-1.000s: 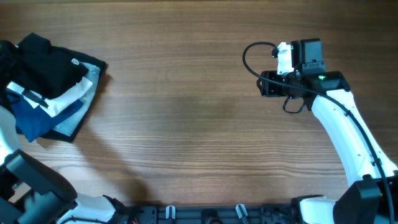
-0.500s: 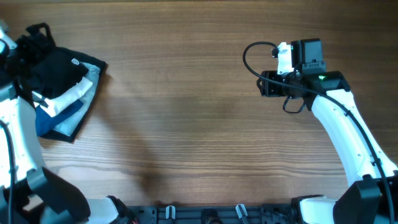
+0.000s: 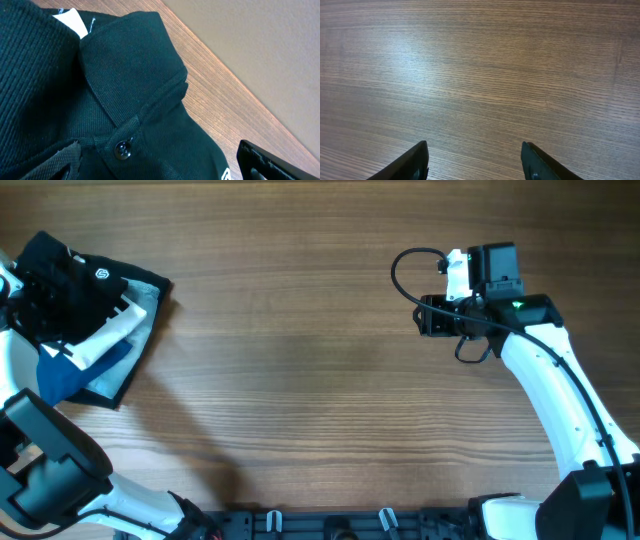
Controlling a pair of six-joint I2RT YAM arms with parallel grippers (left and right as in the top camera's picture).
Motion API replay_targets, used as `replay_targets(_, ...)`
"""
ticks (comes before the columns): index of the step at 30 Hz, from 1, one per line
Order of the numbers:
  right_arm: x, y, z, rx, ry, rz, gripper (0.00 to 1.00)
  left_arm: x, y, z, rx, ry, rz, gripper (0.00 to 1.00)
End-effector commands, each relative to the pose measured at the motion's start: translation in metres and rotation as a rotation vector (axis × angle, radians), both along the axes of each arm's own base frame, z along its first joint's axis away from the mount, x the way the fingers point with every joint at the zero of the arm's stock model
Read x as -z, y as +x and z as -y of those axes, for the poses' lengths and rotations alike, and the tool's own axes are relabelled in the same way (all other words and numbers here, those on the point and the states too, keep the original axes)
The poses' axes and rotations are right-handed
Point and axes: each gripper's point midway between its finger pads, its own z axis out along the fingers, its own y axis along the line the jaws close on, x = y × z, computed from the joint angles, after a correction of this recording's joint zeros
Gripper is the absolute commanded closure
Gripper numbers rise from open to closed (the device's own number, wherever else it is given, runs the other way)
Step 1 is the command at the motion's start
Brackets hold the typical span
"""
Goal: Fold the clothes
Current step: 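Carry the folded black shirt with the left gripper onto the left clothes stack, then release the shirt on the stack and pull the left gripper back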
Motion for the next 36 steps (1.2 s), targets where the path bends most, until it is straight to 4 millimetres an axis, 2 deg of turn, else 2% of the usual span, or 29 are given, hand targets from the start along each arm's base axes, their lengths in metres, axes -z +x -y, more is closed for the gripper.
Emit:
replay_targets(1,-0.003,0.003,0.003,0.025,-0.003,0.006,0.40,0.022,-0.009,-0.008,-0.034,-0.020,-0.056,0.00)
replay_targets(3,-0.003,0.003,0.003,0.024,-0.003,0.007,0.39,0.012,-0.008,-0.006,-0.030,-0.008,-0.041,0.00)
replay_targets(6,-0.003,0.004,0.003,0.041,0.006,0.004,0.30,-0.018,-0.009,-0.005,-0.027,0.048,0.004,0.00)
replay_targets(9,-0.004,0.006,0.002,0.083,0.031,0.005,0.23,-0.047,-0.008,0.006,-0.006,0.125,0.036,0.00)
replay_targets(12,-0.007,0.010,-0.002,0.088,0.060,0.018,0.09,-0.072,-0.002,0.034,0.027,0.198,0.047,0.00)
replay_targets(13,-0.009,0.011,-0.005,0.077,0.079,0.022,0.04,-0.078,0.002,0.050,0.067,0.224,0.050,0.00)
replay_targets(15,-0.011,0.011,-0.010,0.062,0.105,0.024,0.01,-0.082,0.008,0.077,0.119,0.252,0.039,0.00)
replay_targets(18,-0.012,0.010,-0.015,0.071,0.140,0.014,0.00,-0.073,0.019,0.134,0.227,0.258,-0.002,0.00)
replay_targets(19,-0.012,0.011,-0.013,0.094,0.148,0.012,0.00,-0.063,0.021,0.165,0.288,0.260,-0.042,0.00)
replay_targets(22,-0.014,0.016,-0.004,0.159,0.171,0.015,0.00,-0.049,0.015,0.205,0.369,0.251,-0.107,0.00)
replay_targets(24,-0.016,0.023,0.013,0.203,0.175,0.036,0.00,-0.037,0.004,0.228,0.427,0.230,-0.170,0.00)
replay_targets(27,-0.015,0.024,0.047,0.281,0.169,0.032,0.00,-0.010,-0.030,0.240,0.449,0.157,-0.341,0.00)
replay_targets(30,-0.006,0.008,0.068,0.300,0.147,-0.032,0.00,0.007,-0.064,0.235,0.429,0.090,-0.489,0.00)
replay_targets(33,0.004,-0.015,0.083,0.347,0.138,-0.130,0.00,0.012,-0.093,0.231,0.425,0.053,-0.592,0.00)
replay_targets(36,0.005,-0.029,0.089,0.372,0.139,-0.175,0.00,0.001,-0.111,0.234,0.452,0.057,-0.612,0.00)
